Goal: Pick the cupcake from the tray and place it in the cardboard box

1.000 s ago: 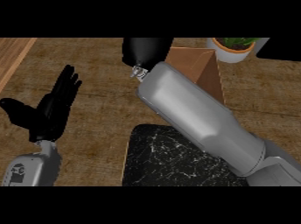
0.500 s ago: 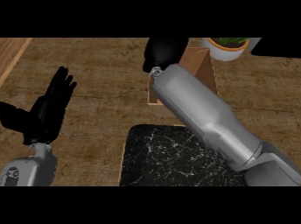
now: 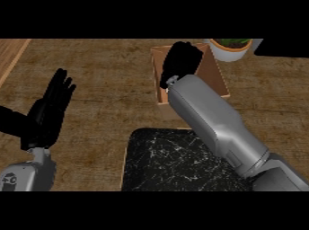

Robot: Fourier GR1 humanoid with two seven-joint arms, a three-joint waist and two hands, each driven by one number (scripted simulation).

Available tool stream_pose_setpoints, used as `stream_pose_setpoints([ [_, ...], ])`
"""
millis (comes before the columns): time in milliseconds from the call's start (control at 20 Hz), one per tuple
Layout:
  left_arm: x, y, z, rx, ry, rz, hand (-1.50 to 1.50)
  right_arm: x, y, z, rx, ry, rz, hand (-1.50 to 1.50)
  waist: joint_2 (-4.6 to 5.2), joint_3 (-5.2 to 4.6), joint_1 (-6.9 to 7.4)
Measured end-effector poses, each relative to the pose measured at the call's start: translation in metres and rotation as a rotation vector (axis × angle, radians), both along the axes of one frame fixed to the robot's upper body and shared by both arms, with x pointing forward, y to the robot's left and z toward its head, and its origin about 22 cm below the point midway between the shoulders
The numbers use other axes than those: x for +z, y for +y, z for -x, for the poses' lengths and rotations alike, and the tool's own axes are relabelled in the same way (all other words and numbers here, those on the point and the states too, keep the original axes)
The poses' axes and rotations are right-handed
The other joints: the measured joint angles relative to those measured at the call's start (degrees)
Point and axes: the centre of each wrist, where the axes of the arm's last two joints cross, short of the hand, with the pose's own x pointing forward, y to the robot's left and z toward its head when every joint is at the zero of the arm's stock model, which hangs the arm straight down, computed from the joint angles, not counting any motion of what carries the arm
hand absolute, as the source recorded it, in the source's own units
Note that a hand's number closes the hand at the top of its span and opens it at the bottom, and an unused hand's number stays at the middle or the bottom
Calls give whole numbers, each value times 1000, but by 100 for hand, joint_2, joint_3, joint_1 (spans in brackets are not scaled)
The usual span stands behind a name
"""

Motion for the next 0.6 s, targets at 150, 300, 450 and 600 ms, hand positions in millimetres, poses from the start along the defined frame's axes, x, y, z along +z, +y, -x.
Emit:
stream_pose_setpoints([
  [150, -1, 4, 3, 13, 4, -2, 0, 7, 4, -1, 50, -152, -2, -150, -9, 2, -59],
  [300, -4, 8, 5, 23, 0, -8, 0, 17, 7, 0, 96, -320, -41, -150, -18, 3, -113],
  [450, -6, 5, 7, 25, 2, -6, 0, 29, 10, 0, 110, -446, -129, -150, -31, 5, -139],
  [600, -8, 7, 11, 40, 6, -8, 0, 41, 8, 2, 105, -549, -273, -150, -55, 9, -190],
])
